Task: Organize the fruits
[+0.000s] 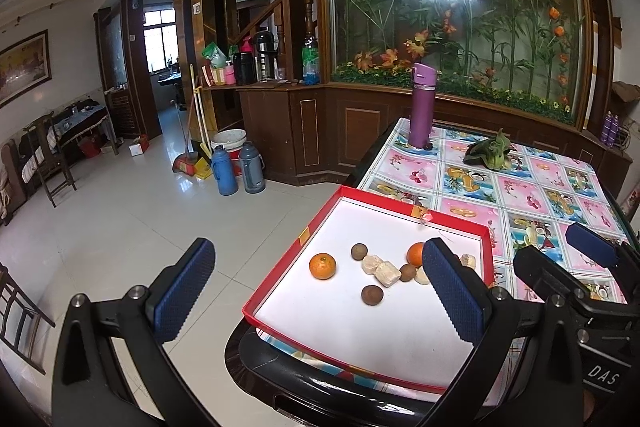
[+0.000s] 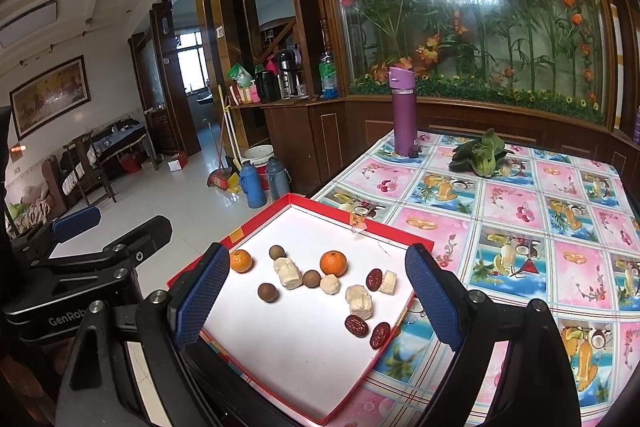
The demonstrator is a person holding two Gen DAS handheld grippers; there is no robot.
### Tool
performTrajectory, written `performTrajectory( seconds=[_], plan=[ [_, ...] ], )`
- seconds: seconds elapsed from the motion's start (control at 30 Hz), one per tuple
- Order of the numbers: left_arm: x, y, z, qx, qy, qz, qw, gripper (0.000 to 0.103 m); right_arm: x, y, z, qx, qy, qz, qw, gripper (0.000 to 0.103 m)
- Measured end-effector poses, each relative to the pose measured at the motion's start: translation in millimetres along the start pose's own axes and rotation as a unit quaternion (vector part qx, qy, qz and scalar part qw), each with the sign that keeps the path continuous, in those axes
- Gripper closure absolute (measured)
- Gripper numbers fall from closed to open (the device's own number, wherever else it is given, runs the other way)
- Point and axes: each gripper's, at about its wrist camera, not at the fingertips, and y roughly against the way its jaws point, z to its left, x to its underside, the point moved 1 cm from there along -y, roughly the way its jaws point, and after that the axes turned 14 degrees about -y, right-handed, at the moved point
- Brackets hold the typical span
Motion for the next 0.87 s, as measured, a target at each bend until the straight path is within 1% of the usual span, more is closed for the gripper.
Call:
performTrajectory(
  seconds=[0.57,0.87],
  plan=[
    [1.0,6.8,13.0,0.001,0.010,-0.007,0.9999,0.000,0.5,2.6,7.6,0.000,0.002,-0.017,1.000,0.014],
    [-6.4,7.2,10.1,0.004,0.001,-0.005,1.0000,0.000,-1.9,1.1,1.6,-0.005,-0.012,-0.012,1.000,0.014]
  ],
)
